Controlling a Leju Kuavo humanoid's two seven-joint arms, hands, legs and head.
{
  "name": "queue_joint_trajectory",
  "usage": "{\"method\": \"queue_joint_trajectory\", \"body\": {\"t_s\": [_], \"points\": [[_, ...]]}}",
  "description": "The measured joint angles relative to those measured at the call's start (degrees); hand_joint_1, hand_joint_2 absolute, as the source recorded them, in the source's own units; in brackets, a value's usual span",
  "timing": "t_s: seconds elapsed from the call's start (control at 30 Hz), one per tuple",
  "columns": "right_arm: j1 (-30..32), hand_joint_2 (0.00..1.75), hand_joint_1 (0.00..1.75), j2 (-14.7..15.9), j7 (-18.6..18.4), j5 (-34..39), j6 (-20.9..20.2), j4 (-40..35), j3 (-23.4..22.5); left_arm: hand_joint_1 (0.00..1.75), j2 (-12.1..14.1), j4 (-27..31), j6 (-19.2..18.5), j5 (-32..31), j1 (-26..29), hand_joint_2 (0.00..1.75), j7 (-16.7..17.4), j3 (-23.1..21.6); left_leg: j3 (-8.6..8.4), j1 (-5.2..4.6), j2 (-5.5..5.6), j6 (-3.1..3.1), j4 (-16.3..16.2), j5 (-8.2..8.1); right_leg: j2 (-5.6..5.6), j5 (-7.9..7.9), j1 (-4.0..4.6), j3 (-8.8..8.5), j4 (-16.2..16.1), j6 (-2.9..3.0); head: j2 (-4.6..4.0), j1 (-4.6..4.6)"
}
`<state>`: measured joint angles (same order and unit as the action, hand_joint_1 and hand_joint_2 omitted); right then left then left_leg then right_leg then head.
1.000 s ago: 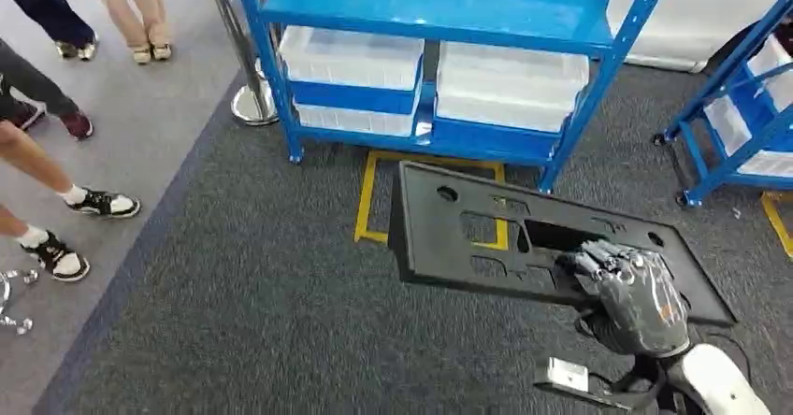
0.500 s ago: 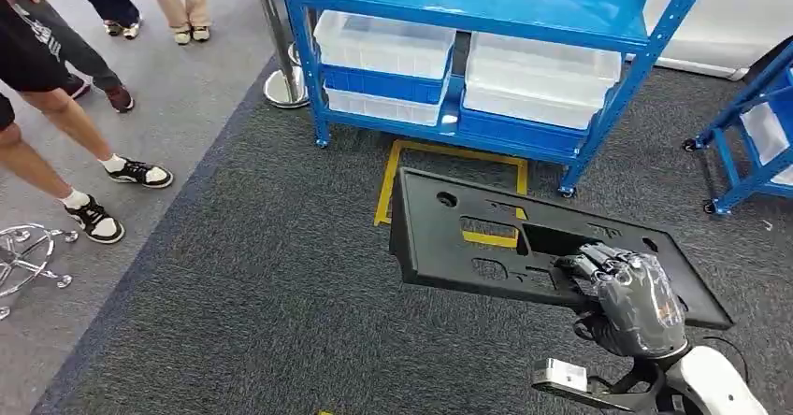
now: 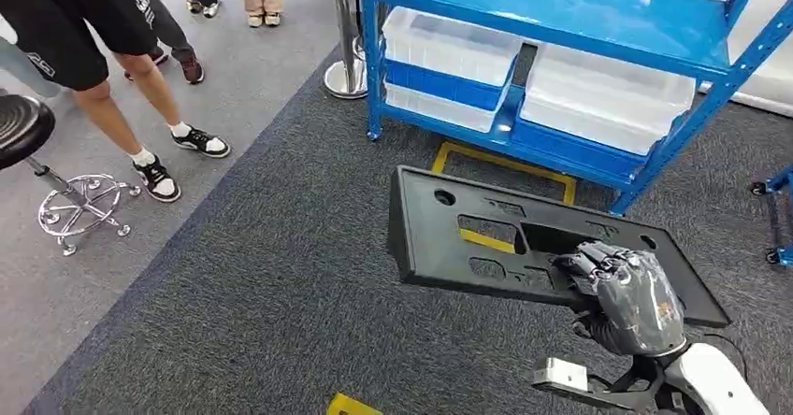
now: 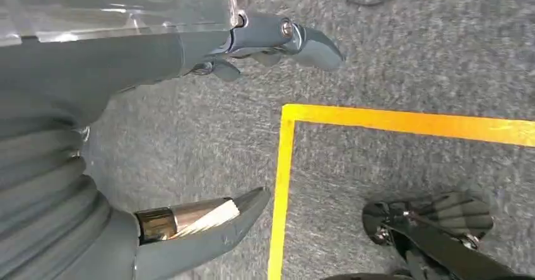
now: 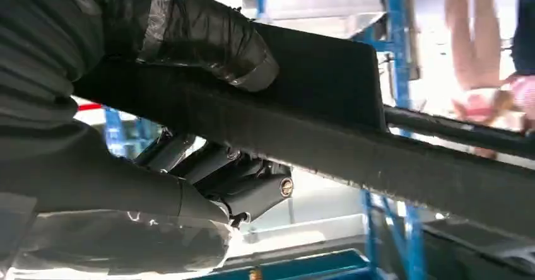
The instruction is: Take the parts from the cabinet and place them on the table.
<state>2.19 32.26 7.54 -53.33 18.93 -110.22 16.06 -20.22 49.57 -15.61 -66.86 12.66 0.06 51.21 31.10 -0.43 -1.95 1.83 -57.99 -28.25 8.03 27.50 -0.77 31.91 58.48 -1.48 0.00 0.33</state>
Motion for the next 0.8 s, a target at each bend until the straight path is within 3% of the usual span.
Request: {"method": "queue_joint_trajectory", "body": {"t_s": [0.03, 0.07, 0.1, 0.13, 0.17, 0.2, 0.23, 0.3, 0.33, 0.37, 0.4, 0.43, 0.5, 0.53, 0.57, 0.6, 0.63, 0.7, 0.73, 0.77, 0.8], "points": [[0.0, 1.75, 1.75, 0.0, 0.0, 0.4, -0.3, -0.1, 0.0, 0.00, 0.0, 0.1, 0.0, 0.5, 0.1, 1.75, 0.3, -0.1, -0.57, 0.48, 0.55, 0.72, 0.8, 0.83, -0.65, 0.30, -0.26, 0.16, 0.1, -0.50, 0.00, 0.06], [-0.1, 1.75, 1.75, 0.0, 0.0, 0.8, -0.6, -0.1, 0.0, 0.00, -0.2, 0.2, -0.1, 1.0, 0.2, 1.75, 0.5, -0.3, -0.19, 0.50, 1.05, 0.97, 1.0, 1.22, -3.81, 1.88, -0.48, 0.52, 1.4, -0.77, 0.00, 0.11], [-0.1, 1.75, 1.75, 0.0, 0.0, 1.4, -0.9, -0.1, 0.0, 0.00, -0.1, 0.4, -0.1, 1.6, 0.4, 1.75, 0.9, -0.5, 0.11, 0.55, 1.39, 1.33, 1.0, 1.55, -6.03, 4.30, -0.54, 1.80, 4.3, -0.85, 0.00, 0.11], [0.0, 1.75, 1.75, 0.0, 0.0, 1.8, -1.2, -0.1, 0.0, 0.00, -0.2, 0.5, -0.2, 2.1, 0.4, 1.75, 1.1, -0.7, 0.38, 0.52, 1.95, 1.54, 1.0, 1.72, -7.18, 6.75, -0.54, 3.57, 8.6, -0.93, 0.00, 0.11], [0.2, 1.75, 1.75, 0.0, -0.1, 1.9, -1.4, 0.0, 0.0, 0.00, -0.2, 0.6, -0.2, 2.4, 0.5, 1.75, 1.2, -1.0, 0.65, 0.40, 2.60, 1.68, 0.9, 1.91, -7.58, 8.69, -0.54, 5.44, 13.2, -1.00, 0.00, 0.11], [0.3, 1.75, 1.75, 0.0, -0.1, 2.0, -1.5, 0.0, 0.0, 0.00, -0.2, 0.6, -0.3, 2.6, 0.6, 1.75, 1.4, -1.3, 0.94, 0.31, 3.49, 1.64, 0.8, 2.07, -7.74, 9.58, -0.52, 6.89, 16.5, -1.04, 0.00, 0.11], [0.3, 1.75, 1.75, 0.0, -0.1, 2.1, -1.6, 0.0, 0.0, 0.00, -0.2, 0.7, -0.3, 2.7, 0.7, 1.75, 1.5, -1.4, 1.05, 0.27, 4.22, 1.63, 0.7, 2.15, -7.79, 8.98, -0.53, 6.94, 16.8, -1.03, 0.00, 0.09], [0.3, 1.75, 1.75, 0.0, 0.0, 2.3, -1.6, 0.0, 0.0, 0.00, -0.2, 0.9, -0.4, 3.3, 1.0, 1.75, 1.6, -1.8, 1.09, 0.27, 5.82, 1.55, 0.4, 2.19, -8.21, 4.52, -0.54, 3.36, 10.3, -0.79, 0.00, 0.11], [0.3, 1.75, 1.75, 0.0, 0.0, 2.4, -1.6, 0.0, 0.0, 0.00, -0.2, 1.1, -0.4, 3.3, 1.0, 1.75, 1.8, -1.9, 1.08, 0.27, 6.69, 1.46, 0.1, 2.14, -9.16, 1.85, -0.55, 0.57, 4.7, -0.53, 0.00, 0.13], [0.3, 1.75, 1.75, 0.0, 0.0, 2.4, -1.6, 0.0, 0.0, 0.00, -0.2, 1.2, -0.5, 3.4, 1.1, 1.75, 1.9, -1.9, 1.33, 0.40, 7.24, 1.33, -0.1, 2.10, -12.00, 1.33, -0.66, -1.09, 0.8, -0.13, 0.00, 0.13], [0.6, 1.75, 1.75, 0.0, 0.0, 2.4, -1.6, -0.1, 0.0, 0.00, -0.2, 1.2, -0.6, 3.5, 1.0, 1.75, 1.9, -1.9, 1.89, 0.01, 7.99, 0.88, -0.7, 2.13, -13.29, 1.74, -0.71, -1.44, -0.3, 0.09, 0.00, 0.06], [0.7, 1.75, 1.75, 0.0, 0.0, 2.4, -1.6, -0.1, 0.0, 0.00, -0.2, 1.4, -0.6, 3.6, 1.0, 1.75, 1.9, -1.9, 2.32, 0.29, 8.74, 0.41, -0.6, 2.41, -12.56, 1.75, -0.51, -1.25, 0.0, 0.09, 0.00, 0.09], [0.7, 1.75, 1.75, -0.1, 0.2, 2.4, -1.6, -0.2, 0.0, 0.00, -0.3, 1.4, -0.7, 3.6, 1.4, 1.75, 2.1, -2.0, 2.78, 0.67, 10.22, -0.50, -0.2, 2.94, -11.23, 1.55, -0.21, -1.08, 0.0, 0.63, 0.00, 0.09], [0.7, 1.75, 1.75, -0.1, 0.2, 2.4, -1.6, -0.3, 0.0, 0.00, -0.3, 1.5, -0.7, 3.6, 1.5, 1.75, 2.1, -2.0, 3.07, 0.28, 10.75, -0.88, -0.3, 3.00, -10.42, 1.10, -0.86, -1.28, -0.9, 1.17, 0.00, 0.09], [0.6, 1.75, 1.75, -0.1, 0.2, 2.4, -1.6, -0.3, 0.0, 0.00, -0.3, 1.5, -0.7, 3.7, 1.7, 1.75, 2.1, -2.0, 3.39, 0.20, 7.69, -0.99, -1.5, 2.09, -9.43, 0.80, -0.81, -1.59, -1.4, 1.43, 0.00, 0.06], [0.8, 1.75, 1.75, -0.2, 0.3, 2.4, -1.5, -0.4, 0.0, 0.00, -0.3, 1.7, -0.7, 3.7, 1.6, 1.75, 2.1, -2.1, 4.79, 0.19, 4.80, -1.26, -4.4, -0.21, -8.69, 0.72, -0.82, -1.61, -1.5, 1.92, 0.00, -0.18], [0.9, 1.75, 1.75, -0.2, 0.3, 2.4, -1.5, -0.4, 0.0, 0.00, -0.2, 1.7, -0.7, 3.7, 1.5, 1.75, 2.2, -2.1, 6.57, 0.32, 3.58, -1.47, -8.2, -2.38, -7.86, 0.72, -0.69, -1.54, -1.4, 1.91, 0.00, -0.18], [1.4, 1.75, 1.75, -0.3, 0.4, 2.3, -1.4, -0.4, 0.0, 0.00, -0.2, 1.7, -0.7, 3.7, 1.5, 1.75, 2.2, -2.1, 10.38, 0.71, 2.73, -1.96, -16.4, -5.87, -6.01, 0.77, -0.57, -1.45, -1.4, 1.93, 0.00, -0.20], [1.5, 1.75, 1.75, -0.4, 0.4, 2.1, -1.3, -0.4, 0.0, 0.00, -0.2, 1.7, -0.7, 3.7, 1.5, 1.75, 2.2, -2.1, 10.93, 0.90, 2.56, -2.14, -17.8, -5.80, -5.10, 0.78, -0.57, -1.44, -1.3, 1.92, 0.00, -0.20], [1.7, 1.75, 1.75, -0.5, 0.4, 1.8, -1.3, -0.4, 0.0, 0.00, -0.2, 1.7, -0.7, 3.6, 1.5, 1.75, 2.1, -2.1, 10.01, 1.07, 2.33, -2.28, -16.3, -4.44, -4.20, 0.83, -0.60, -1.45, -1.3, 1.83, 0.00, -0.18], [1.9, 1.75, 1.75, -0.5, 0.3, 1.5, -1.3, -0.4, 0.0, 0.00, -0.2, 1.7, -0.7, 3.3, 1.5, 1.75, 2.1, -2.1, 7.79, 1.18, 1.97, -2.38, -12.4, -2.26, -3.45, 0.95, -0.66, -1.49, -1.2, 1.65, 0.00, -0.18]]}}
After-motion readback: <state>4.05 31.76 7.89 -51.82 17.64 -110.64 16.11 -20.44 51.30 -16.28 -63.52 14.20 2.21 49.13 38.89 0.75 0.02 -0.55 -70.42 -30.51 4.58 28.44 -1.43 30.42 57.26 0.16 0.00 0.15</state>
